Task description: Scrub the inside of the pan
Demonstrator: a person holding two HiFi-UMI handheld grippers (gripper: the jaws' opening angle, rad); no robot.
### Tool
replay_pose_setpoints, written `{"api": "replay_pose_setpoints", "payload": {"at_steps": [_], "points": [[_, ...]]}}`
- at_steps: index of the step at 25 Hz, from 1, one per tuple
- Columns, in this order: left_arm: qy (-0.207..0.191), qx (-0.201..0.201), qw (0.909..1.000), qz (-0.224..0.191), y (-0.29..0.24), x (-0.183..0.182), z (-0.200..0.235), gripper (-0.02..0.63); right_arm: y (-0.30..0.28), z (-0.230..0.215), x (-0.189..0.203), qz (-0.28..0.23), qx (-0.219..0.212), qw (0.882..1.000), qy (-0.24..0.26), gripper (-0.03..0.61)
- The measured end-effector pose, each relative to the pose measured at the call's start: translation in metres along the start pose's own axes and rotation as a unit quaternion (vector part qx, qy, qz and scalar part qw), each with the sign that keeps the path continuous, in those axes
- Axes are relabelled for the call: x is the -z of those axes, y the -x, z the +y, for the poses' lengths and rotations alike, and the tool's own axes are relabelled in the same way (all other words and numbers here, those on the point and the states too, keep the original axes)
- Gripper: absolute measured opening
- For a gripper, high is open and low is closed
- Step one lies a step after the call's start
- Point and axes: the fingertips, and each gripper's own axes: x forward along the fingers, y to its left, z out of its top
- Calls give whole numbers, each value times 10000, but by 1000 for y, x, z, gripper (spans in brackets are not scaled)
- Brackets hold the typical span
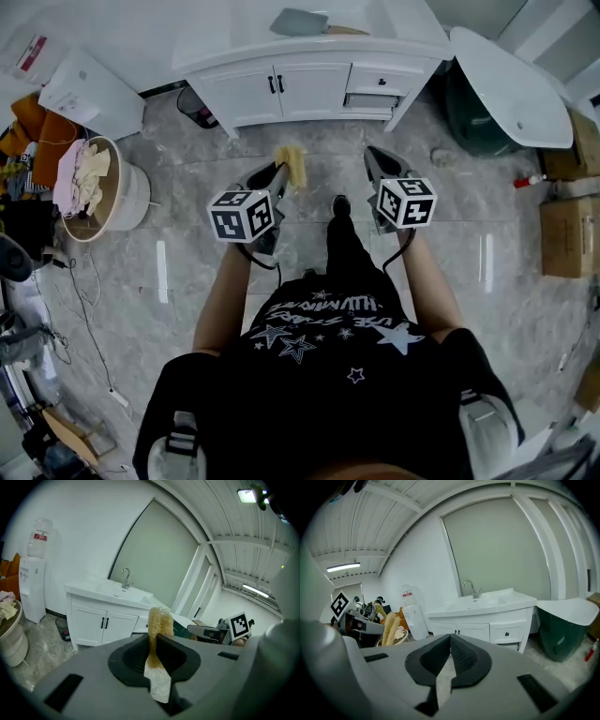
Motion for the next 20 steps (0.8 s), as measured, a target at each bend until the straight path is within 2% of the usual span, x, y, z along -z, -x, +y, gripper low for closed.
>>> {"api": "replay_pose_setpoints", "payload": {"at_steps": [12, 20], "points": [[23, -170, 9997, 185, -113, -60, 29, 51, -105, -90, -50, 135, -200, 9997, -67, 8], [-32, -288, 9995, 108, -172, -117, 41, 52, -150, -142, -97, 122, -267, 9996, -21, 8]]}}
